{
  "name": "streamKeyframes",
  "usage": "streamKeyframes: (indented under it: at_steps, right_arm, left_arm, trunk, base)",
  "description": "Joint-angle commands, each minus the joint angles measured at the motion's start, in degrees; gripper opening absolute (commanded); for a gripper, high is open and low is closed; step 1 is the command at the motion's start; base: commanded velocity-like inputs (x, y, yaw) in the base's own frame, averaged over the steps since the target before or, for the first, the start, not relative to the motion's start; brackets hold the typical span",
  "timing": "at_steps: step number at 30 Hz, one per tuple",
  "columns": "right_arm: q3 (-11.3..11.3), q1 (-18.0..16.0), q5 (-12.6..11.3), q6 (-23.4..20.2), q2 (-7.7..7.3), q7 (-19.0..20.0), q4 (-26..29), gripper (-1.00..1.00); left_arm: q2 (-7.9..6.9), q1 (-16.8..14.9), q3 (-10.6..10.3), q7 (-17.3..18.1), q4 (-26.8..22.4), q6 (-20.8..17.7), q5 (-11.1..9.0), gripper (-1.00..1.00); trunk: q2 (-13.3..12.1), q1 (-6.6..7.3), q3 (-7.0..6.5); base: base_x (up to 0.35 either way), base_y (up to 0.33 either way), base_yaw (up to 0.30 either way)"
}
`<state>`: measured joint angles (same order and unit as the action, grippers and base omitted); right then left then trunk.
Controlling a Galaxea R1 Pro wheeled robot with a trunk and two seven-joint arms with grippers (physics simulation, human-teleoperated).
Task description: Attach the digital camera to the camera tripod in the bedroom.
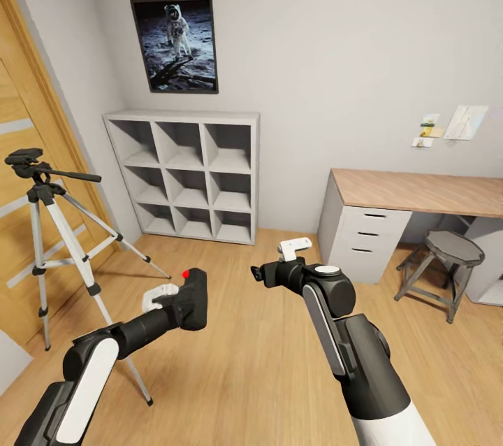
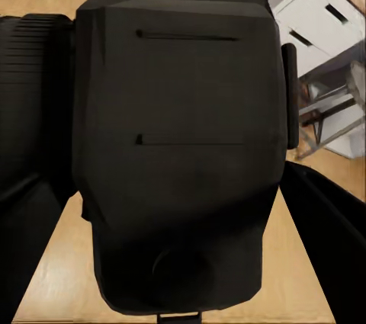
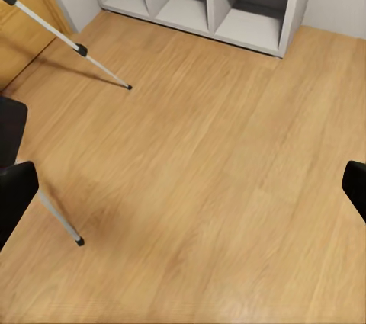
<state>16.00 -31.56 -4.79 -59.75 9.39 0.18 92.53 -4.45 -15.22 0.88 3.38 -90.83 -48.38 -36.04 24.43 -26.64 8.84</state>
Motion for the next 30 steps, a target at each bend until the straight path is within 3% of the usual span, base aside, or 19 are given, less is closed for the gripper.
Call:
streamKeyframes:
  at_steps: [1, 6, 9, 20, 30]
  right_arm:
    - [-0.01, -0.03, -0.21, -0.25, 0.02, -0.01, 0.0, 1.0]
    - [2.0, 0.05, -0.11, -0.25, 0.02, 0.0, -0.03, 1.0]
    - [4.1, 0.08, -0.05, -0.25, 0.04, -0.24, 0.01, 1.0]
    - [5.06, 0.09, 0.08, -0.25, 0.06, -0.27, 0.02, 1.0]
    - [5.13, 0.1, 0.05, -0.25, 0.05, -0.38, 0.02, 1.0]
  left_arm:
    - [-0.27, 0.12, 0.28, 1.33, -0.29, -0.82, 0.31, -1.0]
    - [-1.5, 2.04, 2.11, 5.63, -0.94, -0.63, 0.47, -1.0]
    - [-1.96, 4.06, 3.3, 7.83, -0.83, 2.57, 0.59, -1.0]
    - [-2.2, 5.53, 4.08, 8.55, -0.37, 4.99, 0.92, -1.0]
    - [-2.22, 5.73, 4.36, 8.68, -0.04, 5.12, 0.96, -1.0]
  trunk:
    - [-0.3, 0.19, -0.07]
    - [-0.3, 0.19, -0.07]
    - [-0.3, 0.19, -0.07]
    - [-0.3, 0.19, -0.07]
    - [-0.3, 0.19, -0.07]
  base:
    - [0.0, 0.0, -0.014]
    - [0.0, 0.0, -0.007]
    - [0.0, 0.0, -0.003]
    - [0.0, 0.033, 0.0]
    - [0.0, 0.279, 0.0]
